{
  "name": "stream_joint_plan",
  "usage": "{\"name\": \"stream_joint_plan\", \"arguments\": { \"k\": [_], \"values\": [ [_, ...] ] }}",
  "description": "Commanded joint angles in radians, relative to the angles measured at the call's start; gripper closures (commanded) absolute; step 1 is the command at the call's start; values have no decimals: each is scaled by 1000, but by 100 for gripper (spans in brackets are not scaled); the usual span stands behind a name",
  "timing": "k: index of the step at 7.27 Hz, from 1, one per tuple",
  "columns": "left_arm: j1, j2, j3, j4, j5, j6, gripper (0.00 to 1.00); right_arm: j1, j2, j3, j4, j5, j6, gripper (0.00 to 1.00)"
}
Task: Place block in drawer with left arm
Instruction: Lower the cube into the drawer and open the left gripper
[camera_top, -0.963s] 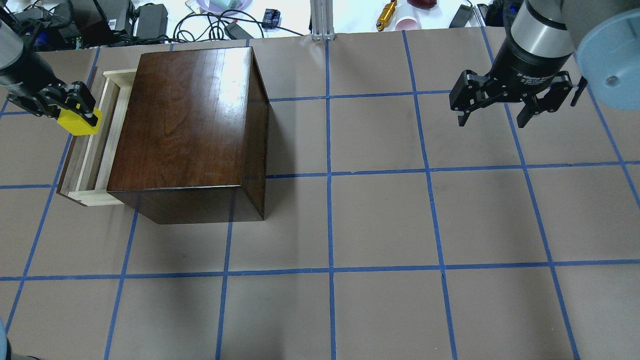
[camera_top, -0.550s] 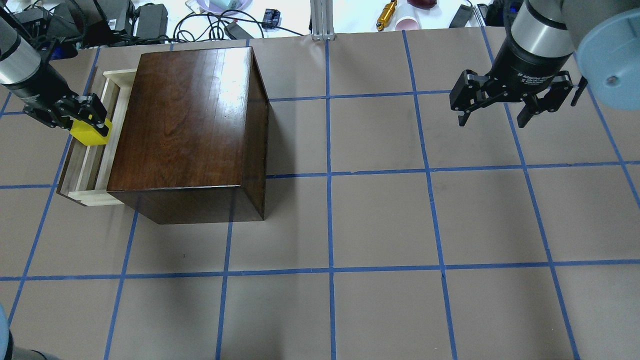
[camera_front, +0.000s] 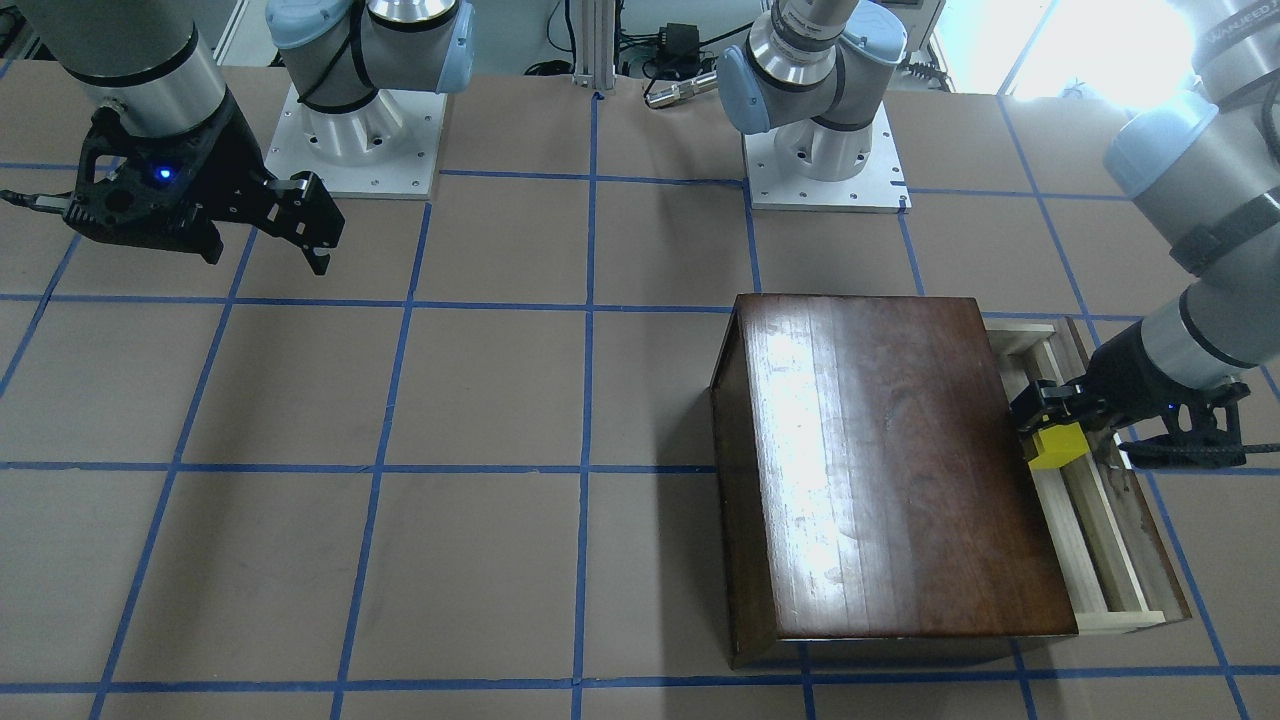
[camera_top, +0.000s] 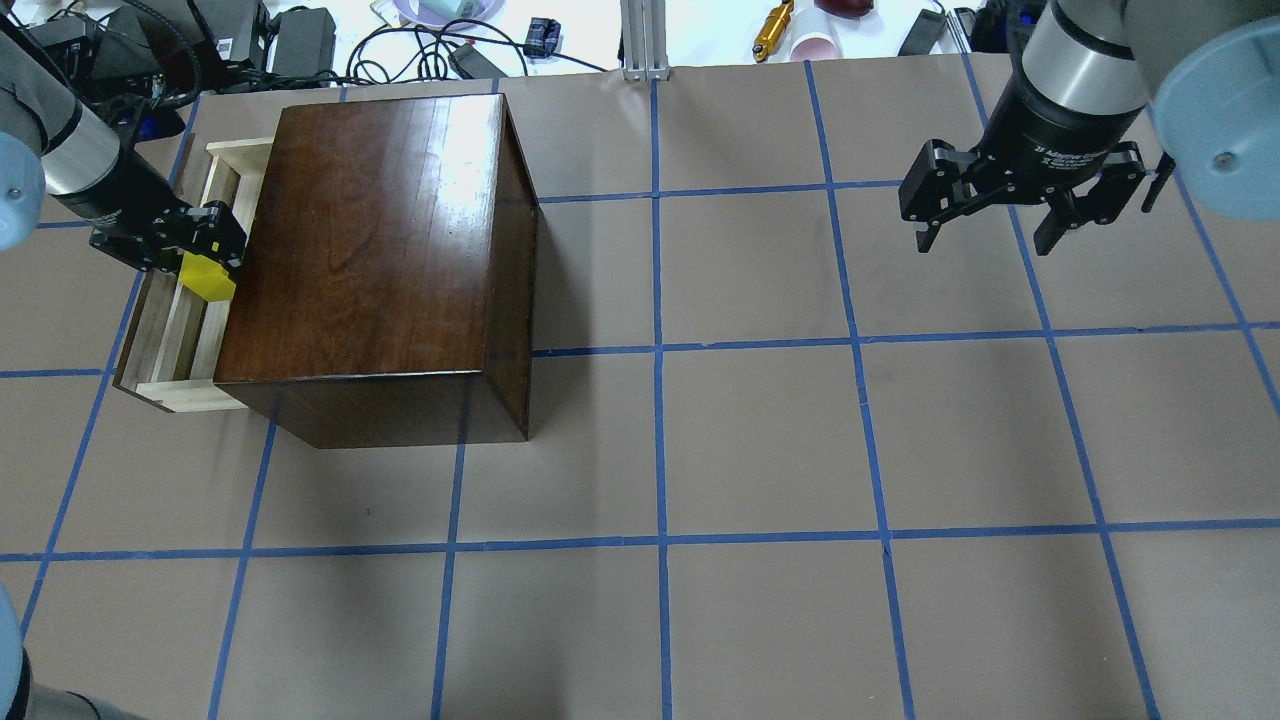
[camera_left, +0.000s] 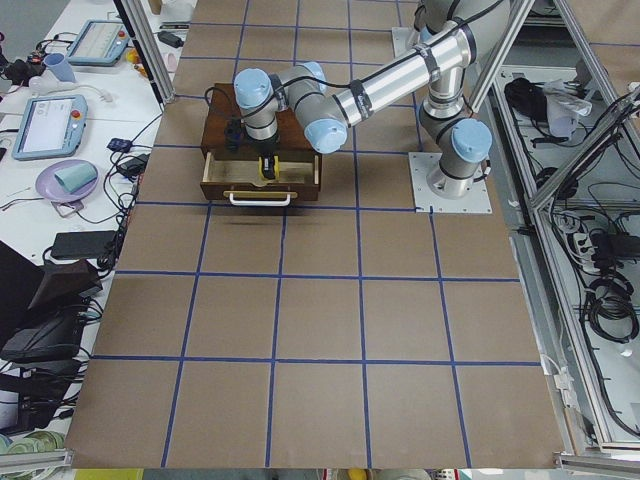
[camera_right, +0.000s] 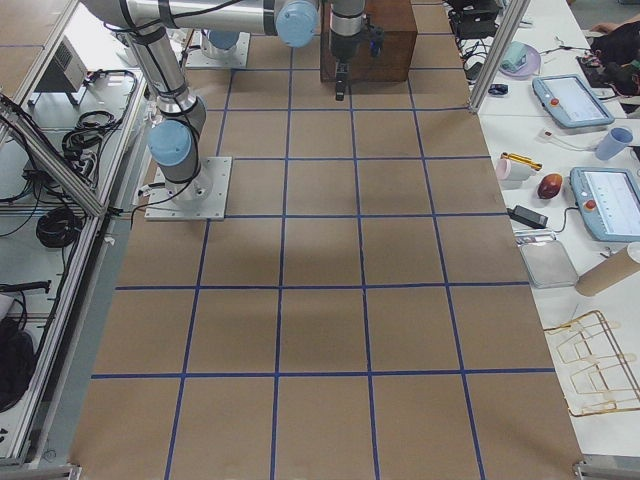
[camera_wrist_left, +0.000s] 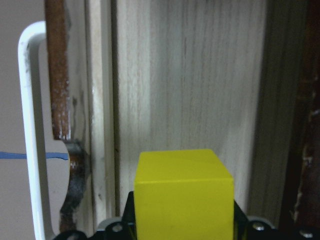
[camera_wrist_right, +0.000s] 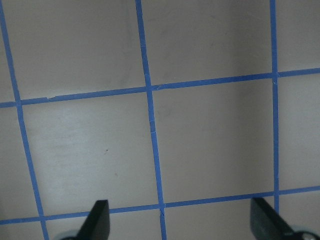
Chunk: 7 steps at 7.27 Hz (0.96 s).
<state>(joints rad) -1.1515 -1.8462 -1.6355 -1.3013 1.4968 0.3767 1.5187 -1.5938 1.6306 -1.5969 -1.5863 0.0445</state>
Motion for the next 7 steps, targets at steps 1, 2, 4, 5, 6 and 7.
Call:
{"name": "stream_joint_plan", "arguments": {
  "k": [1, 2, 4, 5, 6, 7],
  "values": [
    [-1, -7, -3, 1, 0, 1, 51, 0, 0, 0, 0, -1, 0, 0],
    [-1, -5, -1, -3, -3, 2, 1, 0, 0, 0, 0, 0, 0, 0],
    [-1, -4, 5, -3, 2, 1, 0, 0, 0, 0, 0, 0, 0, 0],
    [-1, -4, 6, -3, 5, 1, 0, 0, 0, 0, 0, -1, 0, 0],
    [-1, -4, 6, -3, 6, 1, 0, 0, 0, 0, 0, -1, 0, 0],
    [-1, -2, 8, -3, 8, 1, 0, 0, 0, 0, 0, -1, 0, 0]
  ]
}}
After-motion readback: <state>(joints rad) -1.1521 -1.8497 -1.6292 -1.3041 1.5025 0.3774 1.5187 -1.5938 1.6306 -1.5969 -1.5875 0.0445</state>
